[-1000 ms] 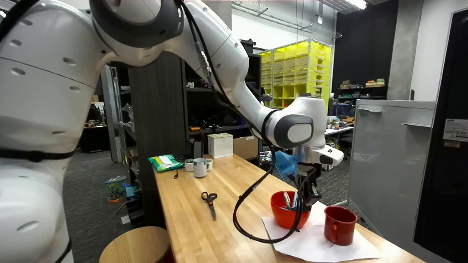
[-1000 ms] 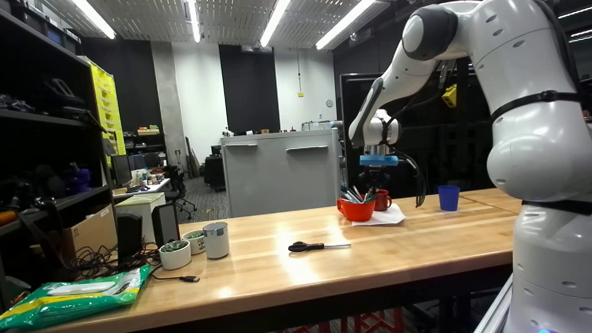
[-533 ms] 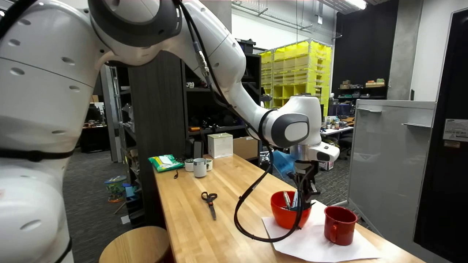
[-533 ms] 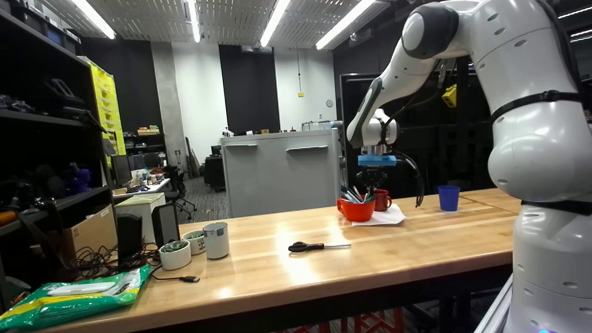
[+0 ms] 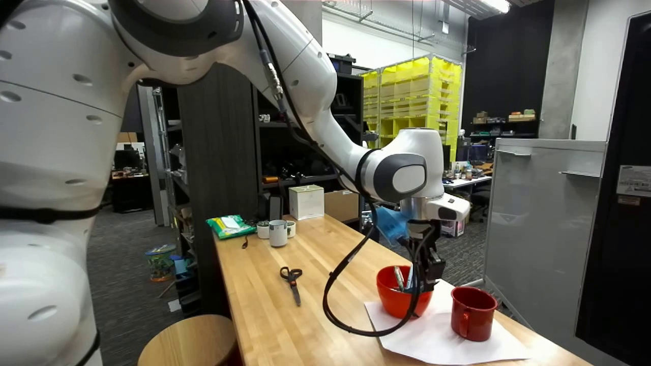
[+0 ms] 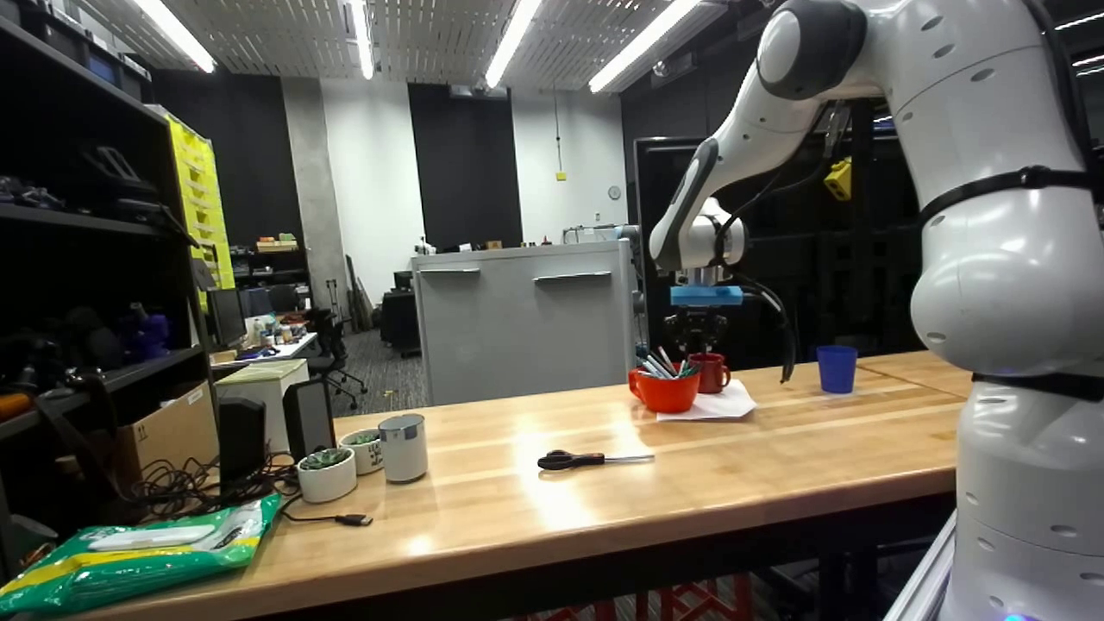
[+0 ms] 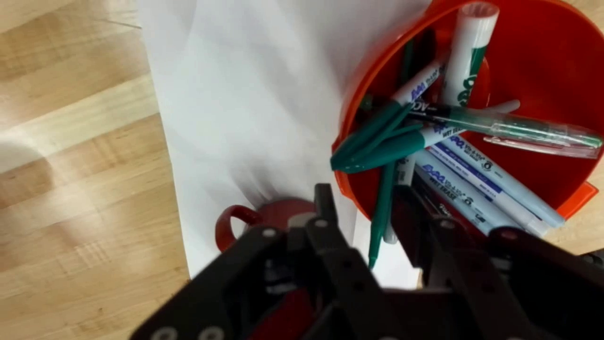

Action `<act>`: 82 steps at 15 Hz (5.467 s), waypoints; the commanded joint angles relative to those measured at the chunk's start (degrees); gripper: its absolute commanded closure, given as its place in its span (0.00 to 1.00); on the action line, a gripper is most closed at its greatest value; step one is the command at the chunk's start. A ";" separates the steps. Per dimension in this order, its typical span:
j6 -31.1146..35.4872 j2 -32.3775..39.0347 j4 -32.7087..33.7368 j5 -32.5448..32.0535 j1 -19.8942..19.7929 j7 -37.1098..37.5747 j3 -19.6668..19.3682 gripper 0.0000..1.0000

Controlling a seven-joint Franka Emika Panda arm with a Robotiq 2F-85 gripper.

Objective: Remove one pen from the orange cup and put it on the table

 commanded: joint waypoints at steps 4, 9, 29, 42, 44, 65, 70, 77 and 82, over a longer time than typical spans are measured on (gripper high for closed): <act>-1.23 -3.95 -3.84 0.02 0.38 -0.17 0.02 0.17; -1.82 -4.30 -4.82 0.20 0.33 -0.29 0.18 0.24; -1.26 -5.88 -5.57 -0.13 0.76 -0.74 0.85 0.95; 3.02 -10.02 -5.61 -4.49 3.06 -1.26 1.87 0.97; 3.07 -10.71 -5.49 -5.39 3.29 -1.02 2.00 0.97; 1.69 -16.39 -3.46 -13.51 5.05 -1.21 6.39 0.97; 1.24 -16.43 -3.62 -14.03 6.29 -1.66 8.08 0.97; -1.22 -13.05 -2.04 -18.94 8.54 -0.22 10.00 0.97; -4.97 -7.82 -0.63 -24.05 11.08 0.17 10.80 0.97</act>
